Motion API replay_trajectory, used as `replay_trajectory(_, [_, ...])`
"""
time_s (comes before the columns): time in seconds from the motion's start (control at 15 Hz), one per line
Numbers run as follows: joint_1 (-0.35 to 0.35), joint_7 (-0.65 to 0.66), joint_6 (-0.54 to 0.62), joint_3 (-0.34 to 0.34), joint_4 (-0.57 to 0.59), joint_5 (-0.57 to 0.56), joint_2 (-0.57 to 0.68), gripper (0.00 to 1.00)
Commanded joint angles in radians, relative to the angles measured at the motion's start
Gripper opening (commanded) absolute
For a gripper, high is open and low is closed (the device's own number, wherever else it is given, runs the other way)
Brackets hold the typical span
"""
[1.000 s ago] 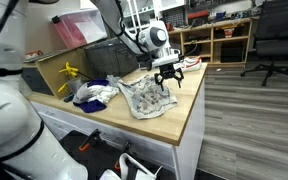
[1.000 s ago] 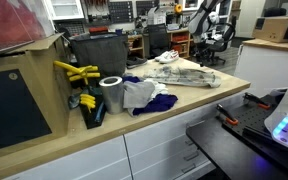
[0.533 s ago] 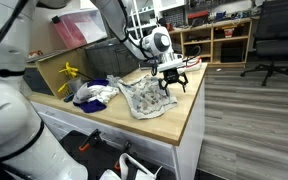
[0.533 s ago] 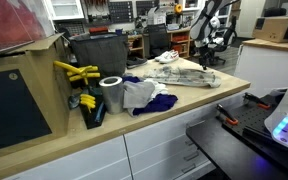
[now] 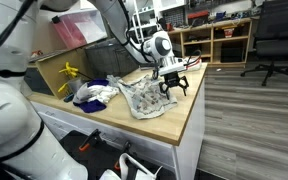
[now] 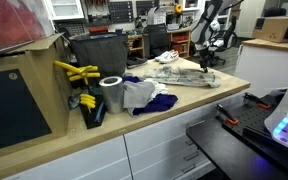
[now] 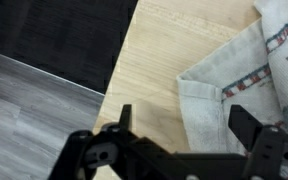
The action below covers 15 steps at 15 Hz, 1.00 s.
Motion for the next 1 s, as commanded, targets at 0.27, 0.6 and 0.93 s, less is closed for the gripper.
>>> replay_trajectory(0.27, [-0.003,0.018,0.058,-0.005,-0.004,0.0,0.0,0.68])
replay_trajectory(0.6, [-0.001,0.023,0.105,-0.019,-0.007,-0.01,-0.002,0.36])
replay_trajectory(0.93, [-0.001,0.024,0.129,-0.026,-0.011,-0.01,-0.006,0.01])
